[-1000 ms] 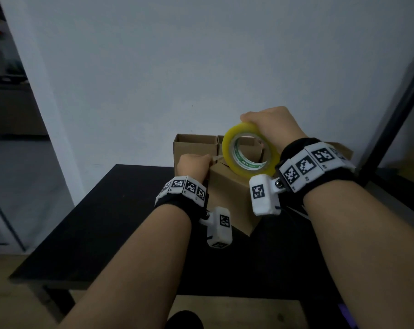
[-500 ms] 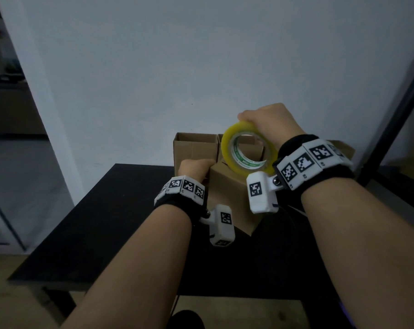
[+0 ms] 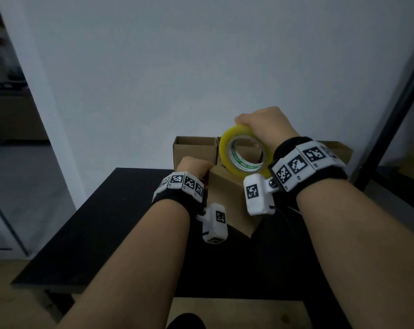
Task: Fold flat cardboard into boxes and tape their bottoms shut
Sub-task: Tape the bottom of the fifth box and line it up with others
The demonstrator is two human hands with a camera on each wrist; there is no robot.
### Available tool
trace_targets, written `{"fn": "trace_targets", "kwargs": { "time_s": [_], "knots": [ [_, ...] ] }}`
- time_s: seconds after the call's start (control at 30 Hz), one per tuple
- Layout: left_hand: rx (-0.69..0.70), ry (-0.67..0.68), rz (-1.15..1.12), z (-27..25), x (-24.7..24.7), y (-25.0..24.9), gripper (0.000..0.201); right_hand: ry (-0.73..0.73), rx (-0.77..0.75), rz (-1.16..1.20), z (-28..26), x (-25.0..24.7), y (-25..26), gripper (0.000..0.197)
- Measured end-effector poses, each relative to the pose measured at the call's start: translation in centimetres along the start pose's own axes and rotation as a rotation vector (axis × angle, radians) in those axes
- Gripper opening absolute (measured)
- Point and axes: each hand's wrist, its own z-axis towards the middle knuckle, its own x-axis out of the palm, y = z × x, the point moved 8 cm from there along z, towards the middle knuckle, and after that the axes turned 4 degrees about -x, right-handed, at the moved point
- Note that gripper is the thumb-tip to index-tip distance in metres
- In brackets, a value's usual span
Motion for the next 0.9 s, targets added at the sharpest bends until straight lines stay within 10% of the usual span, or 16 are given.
{"fn": "trace_targets", "kwargs": {
  "time_s": [0.9],
  "knots": [
    [0.343,0.217,-0.071,-4.1,2.0,-0.8,0.04,-0.002,0.008,-0.002,-0.7,-0.3,0.1,0.032]
  ]
}}
